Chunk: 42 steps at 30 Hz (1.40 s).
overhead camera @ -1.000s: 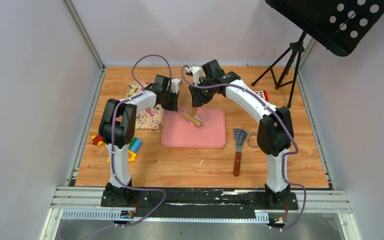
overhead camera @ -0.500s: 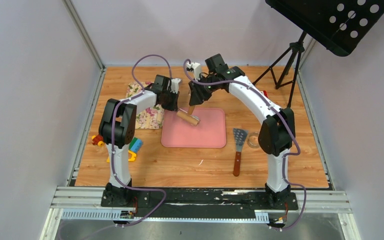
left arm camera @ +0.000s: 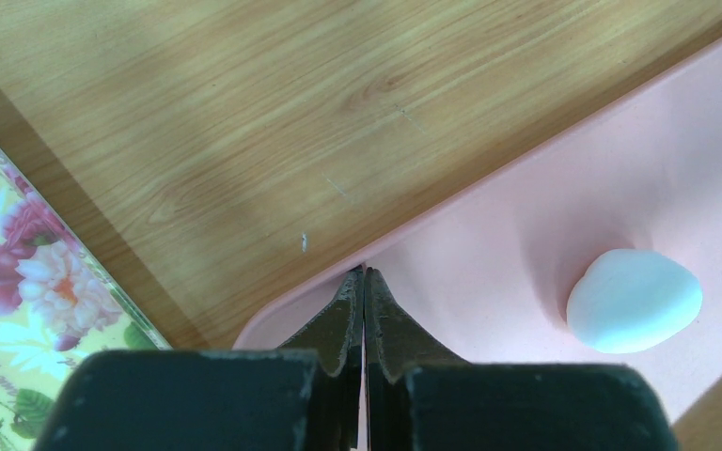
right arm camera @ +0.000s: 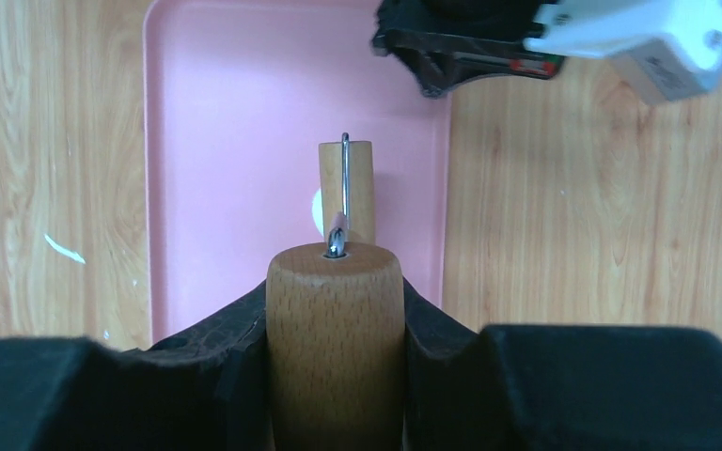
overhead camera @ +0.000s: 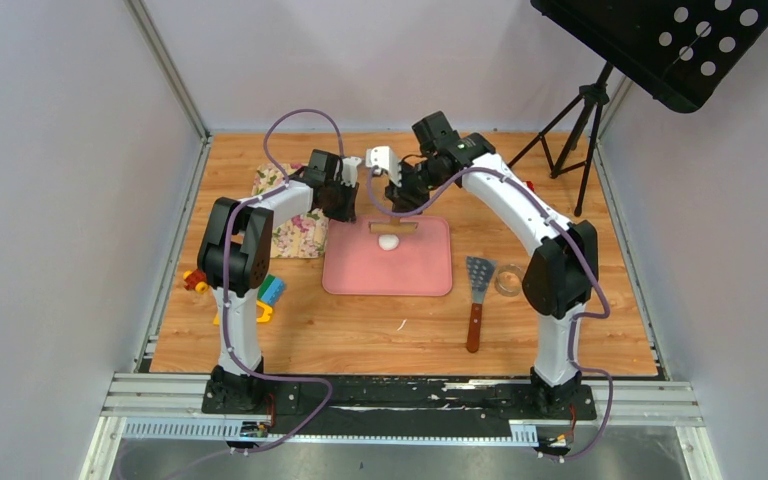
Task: Roll out the dumpling wrappers from the dough
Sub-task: Flatten out the dough on the work surface.
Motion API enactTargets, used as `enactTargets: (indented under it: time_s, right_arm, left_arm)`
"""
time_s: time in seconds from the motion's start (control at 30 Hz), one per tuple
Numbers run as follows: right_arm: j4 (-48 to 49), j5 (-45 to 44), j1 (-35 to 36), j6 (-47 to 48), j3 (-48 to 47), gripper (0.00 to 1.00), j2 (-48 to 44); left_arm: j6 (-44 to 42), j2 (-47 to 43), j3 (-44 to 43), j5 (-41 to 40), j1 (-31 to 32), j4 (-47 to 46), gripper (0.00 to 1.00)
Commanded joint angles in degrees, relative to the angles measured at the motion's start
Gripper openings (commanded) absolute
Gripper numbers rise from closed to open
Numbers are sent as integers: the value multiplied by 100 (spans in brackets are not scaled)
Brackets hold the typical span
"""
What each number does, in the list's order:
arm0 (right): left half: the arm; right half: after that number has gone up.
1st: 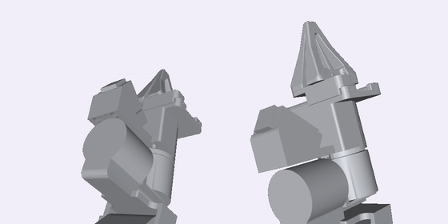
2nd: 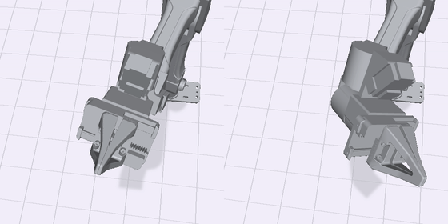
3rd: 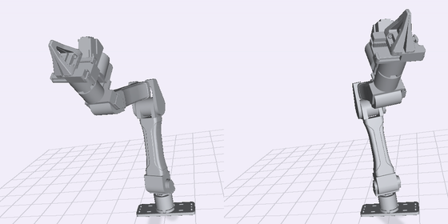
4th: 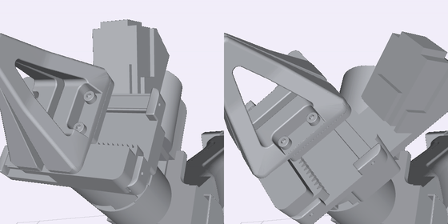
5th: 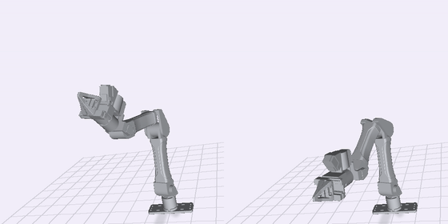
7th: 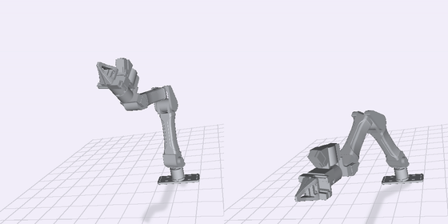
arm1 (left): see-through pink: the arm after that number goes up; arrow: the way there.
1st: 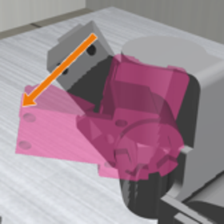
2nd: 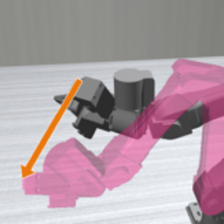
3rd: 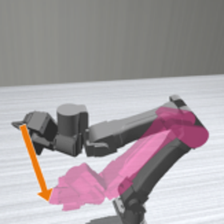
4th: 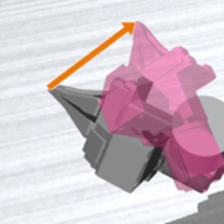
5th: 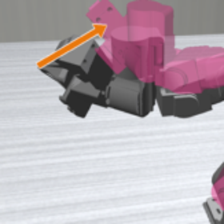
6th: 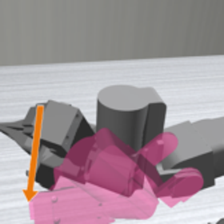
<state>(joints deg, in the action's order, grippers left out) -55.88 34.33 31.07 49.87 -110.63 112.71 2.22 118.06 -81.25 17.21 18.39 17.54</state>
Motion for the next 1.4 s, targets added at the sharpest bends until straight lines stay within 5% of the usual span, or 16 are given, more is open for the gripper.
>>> enactTargets:
  time_s: [0.0,1.1,1.37]
  right_arm:
    - [-196,249,184,1720,228,0,-422]
    - [-448,-22,325,2089,-45,0,478]
    - [-980,962,323,2124,-579,0,81]
  left_arm:
    - [-54,-5,76,-203,24,21,0]
    - [-72,-11,82,-187,24,15,0]
    - [-76,-11,79,-198,24,15,0]
